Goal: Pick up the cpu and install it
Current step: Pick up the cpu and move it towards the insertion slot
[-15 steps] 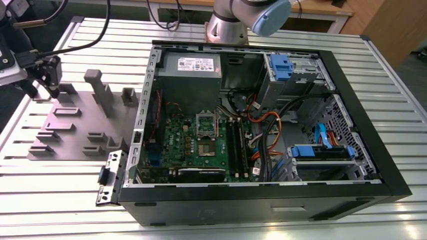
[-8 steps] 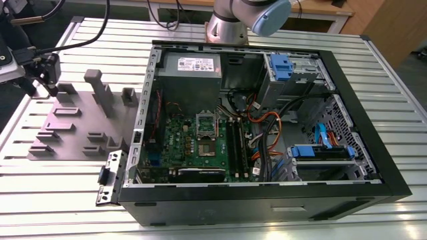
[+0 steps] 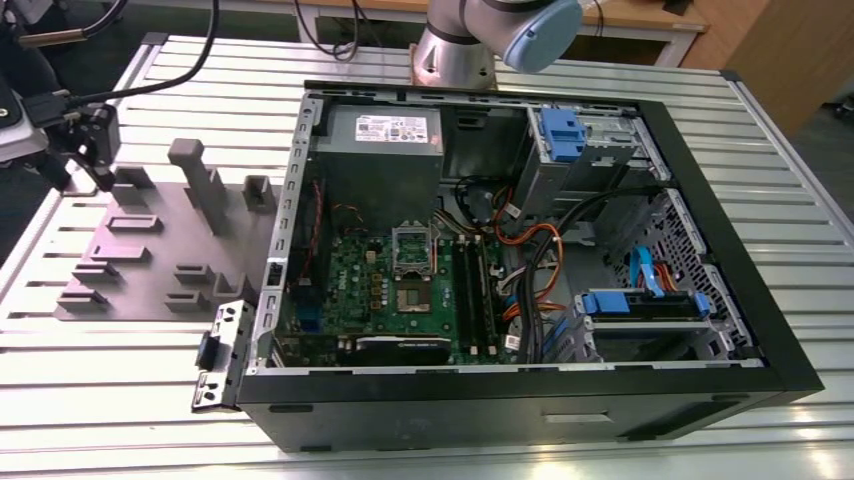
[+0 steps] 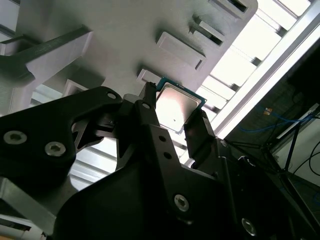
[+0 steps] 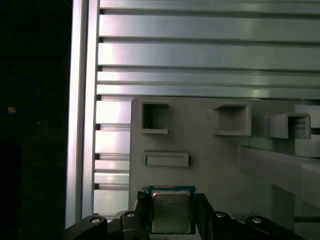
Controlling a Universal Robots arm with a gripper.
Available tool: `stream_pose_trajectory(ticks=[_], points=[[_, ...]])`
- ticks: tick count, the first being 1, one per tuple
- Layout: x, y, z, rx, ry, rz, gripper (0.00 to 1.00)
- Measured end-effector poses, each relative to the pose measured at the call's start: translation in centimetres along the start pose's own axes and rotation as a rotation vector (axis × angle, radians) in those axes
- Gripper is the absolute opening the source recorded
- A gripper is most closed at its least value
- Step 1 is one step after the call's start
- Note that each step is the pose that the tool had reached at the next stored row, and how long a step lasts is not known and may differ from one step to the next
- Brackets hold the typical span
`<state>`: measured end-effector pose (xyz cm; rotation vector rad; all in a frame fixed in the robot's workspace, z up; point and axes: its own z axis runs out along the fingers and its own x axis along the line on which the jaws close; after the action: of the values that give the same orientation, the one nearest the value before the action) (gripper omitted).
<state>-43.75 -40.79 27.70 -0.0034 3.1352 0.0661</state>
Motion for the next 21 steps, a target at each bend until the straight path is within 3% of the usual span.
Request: stream_pose_trajectory(ticks=[21], points=[[0.0, 0.03, -0.61, 0.0, 0.0, 0.0, 0.47]])
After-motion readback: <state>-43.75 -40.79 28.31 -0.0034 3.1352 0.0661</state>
